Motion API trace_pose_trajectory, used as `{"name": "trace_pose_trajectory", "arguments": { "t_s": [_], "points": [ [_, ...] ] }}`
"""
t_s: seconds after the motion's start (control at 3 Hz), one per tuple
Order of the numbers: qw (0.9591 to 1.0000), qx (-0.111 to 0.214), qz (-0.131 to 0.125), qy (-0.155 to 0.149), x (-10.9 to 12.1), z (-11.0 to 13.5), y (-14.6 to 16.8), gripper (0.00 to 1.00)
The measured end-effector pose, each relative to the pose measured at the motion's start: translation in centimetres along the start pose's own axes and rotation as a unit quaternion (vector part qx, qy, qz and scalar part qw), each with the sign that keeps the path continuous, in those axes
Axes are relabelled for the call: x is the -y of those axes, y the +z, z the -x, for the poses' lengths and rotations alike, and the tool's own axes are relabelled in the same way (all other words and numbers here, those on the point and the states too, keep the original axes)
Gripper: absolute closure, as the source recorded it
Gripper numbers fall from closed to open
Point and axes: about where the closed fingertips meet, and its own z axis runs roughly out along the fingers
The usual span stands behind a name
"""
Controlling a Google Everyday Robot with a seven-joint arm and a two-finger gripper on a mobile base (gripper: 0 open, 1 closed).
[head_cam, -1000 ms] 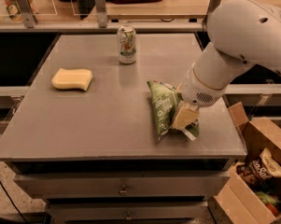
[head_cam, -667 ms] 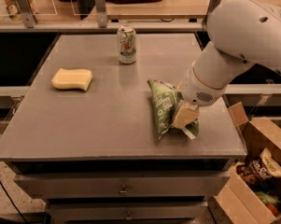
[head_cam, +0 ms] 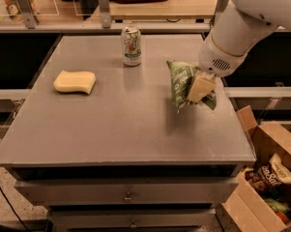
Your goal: Move green jalapeno chip bag near 7up can
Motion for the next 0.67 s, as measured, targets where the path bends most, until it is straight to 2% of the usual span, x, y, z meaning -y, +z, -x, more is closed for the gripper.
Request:
{"name": "trace_pose_trajectory", "arguments": {
  "t_s": [0.33, 0.67],
  "points": [
    [0.9995, -0.01, -0.026, 0.017, 3.0, 0.6, -1.7, 1.0],
    [0.9983, -0.016, -0.046, 0.032, 5.5, 1.8, -1.5, 1.0]
  ]
}}
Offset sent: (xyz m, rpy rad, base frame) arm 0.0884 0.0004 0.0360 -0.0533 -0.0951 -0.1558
